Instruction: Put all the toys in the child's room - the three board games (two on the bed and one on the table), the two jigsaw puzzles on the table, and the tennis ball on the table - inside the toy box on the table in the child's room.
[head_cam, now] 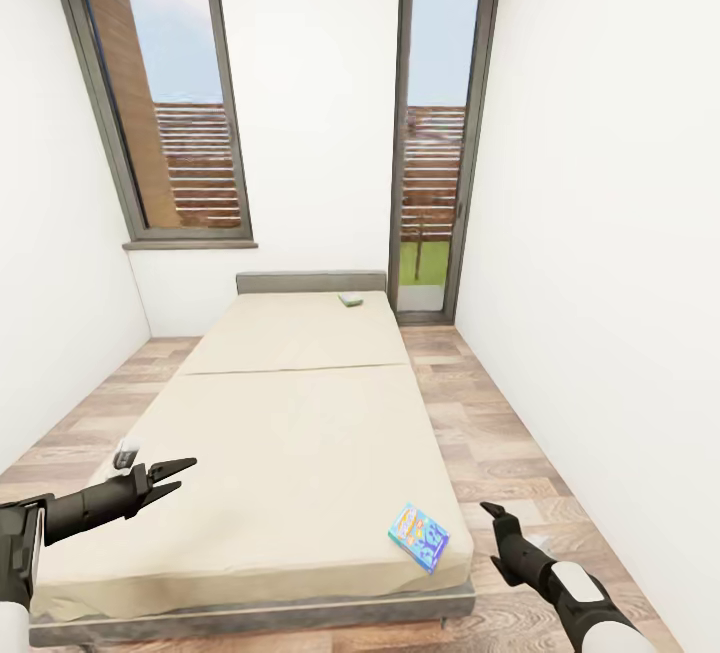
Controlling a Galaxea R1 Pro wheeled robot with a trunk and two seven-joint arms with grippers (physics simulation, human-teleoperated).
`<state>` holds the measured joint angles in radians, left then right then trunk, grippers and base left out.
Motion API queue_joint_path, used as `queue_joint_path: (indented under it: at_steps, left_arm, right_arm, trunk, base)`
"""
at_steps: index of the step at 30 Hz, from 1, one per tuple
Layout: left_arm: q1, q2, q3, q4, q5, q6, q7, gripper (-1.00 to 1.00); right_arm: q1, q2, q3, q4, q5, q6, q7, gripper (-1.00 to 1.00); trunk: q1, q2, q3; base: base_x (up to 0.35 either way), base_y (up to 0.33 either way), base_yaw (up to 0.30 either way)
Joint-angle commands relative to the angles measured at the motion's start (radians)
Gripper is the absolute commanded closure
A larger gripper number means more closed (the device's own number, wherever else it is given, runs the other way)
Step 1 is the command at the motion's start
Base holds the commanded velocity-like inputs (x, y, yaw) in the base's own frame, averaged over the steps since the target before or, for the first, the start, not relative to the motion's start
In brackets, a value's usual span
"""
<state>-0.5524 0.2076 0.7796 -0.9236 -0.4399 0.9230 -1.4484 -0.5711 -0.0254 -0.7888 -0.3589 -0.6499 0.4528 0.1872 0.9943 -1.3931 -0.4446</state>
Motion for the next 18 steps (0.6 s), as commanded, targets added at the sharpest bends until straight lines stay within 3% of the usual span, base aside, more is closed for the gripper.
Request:
queue_joint_path:
  at_steps: [1, 15, 18]
  left_arm:
    - [-0.001, -0.001, 0.003, -0.001, -0.011, 0.010, -0.009, -1.00]
    - [-0.001, 0.000, 0.003, 0.000, -0.011, 0.010, -0.009, -1.00]
    - [-0.001, 0.000, 0.003, 0.000, -0.011, 0.010, -0.009, -1.00]
  right_arm:
    - [-0.001, 0.000, -0.007, 0.000, -0.006, 0.010, 0.001, -1.00]
    - [-0.001, 0.006, -0.005, -0.001, -0.031, 0.024, -0.001, -1.00]
    - [-0.001, 0.006, -0.005, 0.006, -0.052, 0.027, 0.002, -1.00]
  trunk:
    - [0.004, -0.008, -0.004]
    - [0.058, -0.106, -0.048]
    - [0.069, -0.127, -0.058]
  base:
    - [0.000, 0.000, 0.000]
    - [0.000, 0.000, 0.000]
    - [0.000, 0.000, 0.000]
